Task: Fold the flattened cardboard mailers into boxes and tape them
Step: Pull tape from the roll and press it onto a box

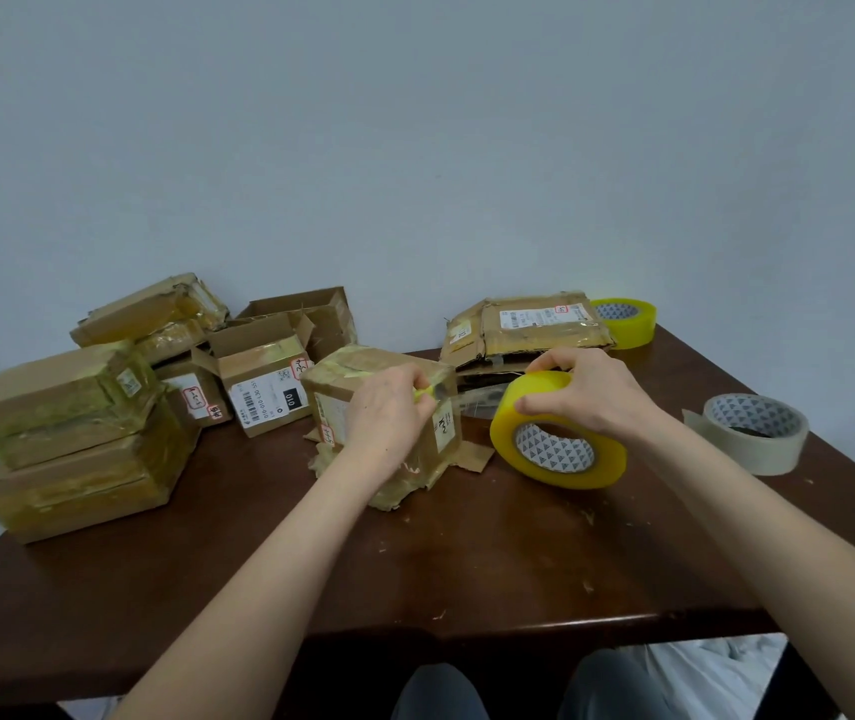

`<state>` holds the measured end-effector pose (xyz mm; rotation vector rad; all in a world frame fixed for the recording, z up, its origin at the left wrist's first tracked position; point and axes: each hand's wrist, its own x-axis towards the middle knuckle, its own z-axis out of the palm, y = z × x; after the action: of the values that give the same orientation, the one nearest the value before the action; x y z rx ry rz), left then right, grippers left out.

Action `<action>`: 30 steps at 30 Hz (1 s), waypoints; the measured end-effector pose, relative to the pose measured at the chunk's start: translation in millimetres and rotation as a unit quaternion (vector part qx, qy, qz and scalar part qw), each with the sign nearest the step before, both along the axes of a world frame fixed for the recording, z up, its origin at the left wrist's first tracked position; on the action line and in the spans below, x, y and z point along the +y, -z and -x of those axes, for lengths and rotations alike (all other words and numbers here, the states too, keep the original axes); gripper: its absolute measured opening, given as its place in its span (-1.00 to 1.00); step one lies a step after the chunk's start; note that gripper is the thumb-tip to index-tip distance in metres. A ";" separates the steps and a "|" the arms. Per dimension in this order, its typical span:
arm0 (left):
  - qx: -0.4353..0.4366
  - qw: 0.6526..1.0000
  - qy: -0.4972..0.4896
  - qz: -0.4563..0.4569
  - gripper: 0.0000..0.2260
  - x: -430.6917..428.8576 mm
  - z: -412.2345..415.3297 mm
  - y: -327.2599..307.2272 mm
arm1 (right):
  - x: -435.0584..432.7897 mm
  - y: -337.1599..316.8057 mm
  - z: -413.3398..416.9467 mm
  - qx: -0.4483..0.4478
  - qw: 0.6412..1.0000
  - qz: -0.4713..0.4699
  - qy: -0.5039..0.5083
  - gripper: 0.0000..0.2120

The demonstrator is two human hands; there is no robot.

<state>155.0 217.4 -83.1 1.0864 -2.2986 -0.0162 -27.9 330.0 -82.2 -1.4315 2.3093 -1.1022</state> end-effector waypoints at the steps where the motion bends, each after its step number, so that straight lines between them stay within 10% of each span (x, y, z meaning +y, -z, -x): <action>1: -0.007 1.000 -0.006 0.000 -0.84 1.0 1.9 -1.1 | 0.0 -0.7 -1.0 0.003 1.000 -0.001 -0.001 -0.54; 30: -0.081 0.992 -0.048 0.081 -0.82 13.1 -8.5 1.0 | 3.0 0.4 -1.9 -0.011 1.000 0.009 -0.017 -0.60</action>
<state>163.5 230.5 -84.1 1.1485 -2.3384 0.3020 -26.0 333.0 -82.7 -1.4521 2.2586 -1.1253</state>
